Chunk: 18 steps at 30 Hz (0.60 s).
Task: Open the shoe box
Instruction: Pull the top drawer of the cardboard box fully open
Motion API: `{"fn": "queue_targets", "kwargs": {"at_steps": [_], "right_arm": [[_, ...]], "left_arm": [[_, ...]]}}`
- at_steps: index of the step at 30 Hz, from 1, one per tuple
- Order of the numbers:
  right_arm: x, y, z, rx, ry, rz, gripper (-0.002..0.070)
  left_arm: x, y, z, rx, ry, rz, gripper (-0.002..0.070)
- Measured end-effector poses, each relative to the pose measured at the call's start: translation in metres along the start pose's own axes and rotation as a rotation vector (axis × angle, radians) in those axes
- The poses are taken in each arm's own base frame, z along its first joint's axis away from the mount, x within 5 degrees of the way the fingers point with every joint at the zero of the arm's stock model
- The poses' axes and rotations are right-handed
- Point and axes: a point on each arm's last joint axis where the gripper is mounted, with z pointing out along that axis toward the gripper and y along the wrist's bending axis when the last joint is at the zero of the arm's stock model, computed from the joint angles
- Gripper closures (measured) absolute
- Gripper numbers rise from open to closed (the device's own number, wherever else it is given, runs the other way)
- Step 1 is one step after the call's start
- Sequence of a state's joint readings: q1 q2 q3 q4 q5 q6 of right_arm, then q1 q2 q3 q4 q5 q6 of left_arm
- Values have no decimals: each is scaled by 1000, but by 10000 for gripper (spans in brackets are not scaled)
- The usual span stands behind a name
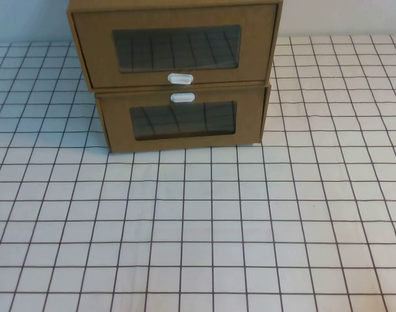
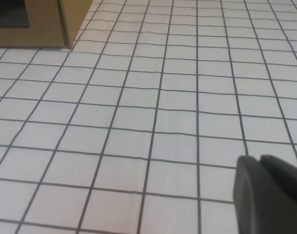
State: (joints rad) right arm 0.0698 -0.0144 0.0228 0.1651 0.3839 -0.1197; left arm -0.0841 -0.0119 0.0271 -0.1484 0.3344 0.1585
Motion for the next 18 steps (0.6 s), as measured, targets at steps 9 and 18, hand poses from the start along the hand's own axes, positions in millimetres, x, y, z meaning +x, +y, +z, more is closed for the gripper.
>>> {"fn": "queue_targets", "kwargs": {"at_steps": [9,18], "right_arm": [[0,0,0,0,0,0,689],[0,0,0,0,0,0,689]], "left_arm": [[-19,-3,-2,85,-196,-463,677],[-38,-4,-9,107,-247,-489,677]]}}
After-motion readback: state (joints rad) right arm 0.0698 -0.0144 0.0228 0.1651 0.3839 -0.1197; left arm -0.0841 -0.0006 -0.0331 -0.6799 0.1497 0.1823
